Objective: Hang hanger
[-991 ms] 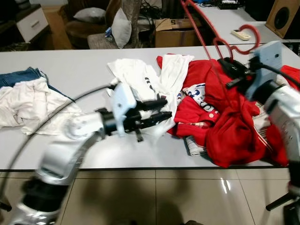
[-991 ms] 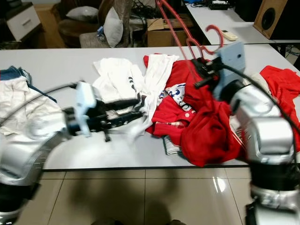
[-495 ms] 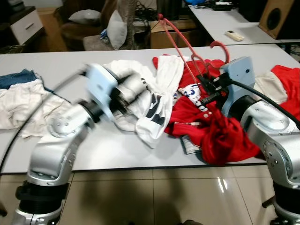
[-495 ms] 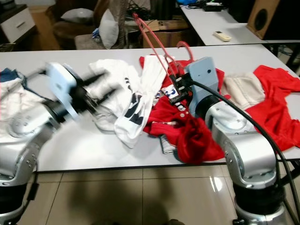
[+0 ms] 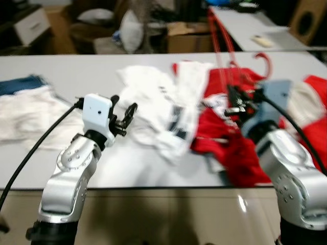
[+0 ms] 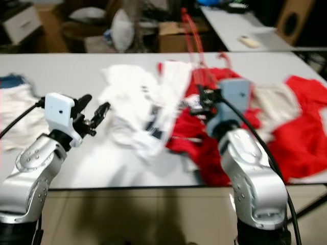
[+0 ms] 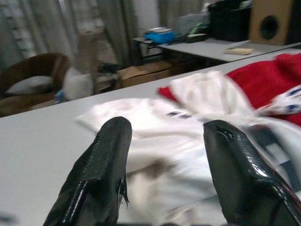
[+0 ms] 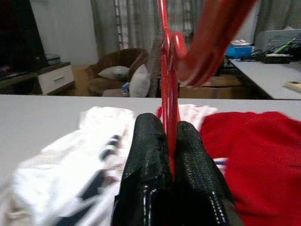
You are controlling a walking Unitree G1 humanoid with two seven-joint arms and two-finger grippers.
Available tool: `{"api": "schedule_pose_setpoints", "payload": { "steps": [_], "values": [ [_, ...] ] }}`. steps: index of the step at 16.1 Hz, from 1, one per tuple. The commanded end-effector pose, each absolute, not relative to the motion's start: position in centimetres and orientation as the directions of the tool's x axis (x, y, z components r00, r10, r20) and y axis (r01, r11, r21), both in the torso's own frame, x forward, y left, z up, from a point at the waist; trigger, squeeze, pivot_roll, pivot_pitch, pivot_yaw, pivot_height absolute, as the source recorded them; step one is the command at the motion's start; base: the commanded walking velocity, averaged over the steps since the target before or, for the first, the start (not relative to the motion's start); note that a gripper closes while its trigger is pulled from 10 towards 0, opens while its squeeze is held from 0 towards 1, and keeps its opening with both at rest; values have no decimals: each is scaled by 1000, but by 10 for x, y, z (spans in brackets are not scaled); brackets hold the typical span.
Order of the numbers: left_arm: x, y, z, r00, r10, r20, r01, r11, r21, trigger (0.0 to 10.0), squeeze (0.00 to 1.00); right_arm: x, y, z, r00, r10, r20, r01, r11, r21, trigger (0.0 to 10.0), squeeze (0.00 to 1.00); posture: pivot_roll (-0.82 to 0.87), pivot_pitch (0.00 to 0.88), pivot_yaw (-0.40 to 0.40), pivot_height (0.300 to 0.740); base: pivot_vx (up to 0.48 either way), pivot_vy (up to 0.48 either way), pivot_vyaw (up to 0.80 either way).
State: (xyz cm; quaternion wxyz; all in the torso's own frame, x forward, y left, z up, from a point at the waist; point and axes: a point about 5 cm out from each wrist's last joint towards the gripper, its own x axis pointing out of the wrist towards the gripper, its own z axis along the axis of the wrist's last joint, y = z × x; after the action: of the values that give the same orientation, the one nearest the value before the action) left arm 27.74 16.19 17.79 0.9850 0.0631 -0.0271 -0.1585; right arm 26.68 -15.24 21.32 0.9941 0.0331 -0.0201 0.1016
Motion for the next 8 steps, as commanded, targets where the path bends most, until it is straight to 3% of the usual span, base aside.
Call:
{"api": "schedule_pose_setpoints", "payload": {
  "steps": [1,8],
  "values": [
    [274,164,182,956,-293,29,286,947,147,10000,0,261,-153,219,973,219,77,-225,971,84,10000,0,-93,0,59,740,0,465,0],
    [269,170,185,972,-231,48,225,968,112,10000,0,250,-171,210,987,128,98,-139,983,118,10000,0,-120,0,91,740,0,462,0]
  ]
}}
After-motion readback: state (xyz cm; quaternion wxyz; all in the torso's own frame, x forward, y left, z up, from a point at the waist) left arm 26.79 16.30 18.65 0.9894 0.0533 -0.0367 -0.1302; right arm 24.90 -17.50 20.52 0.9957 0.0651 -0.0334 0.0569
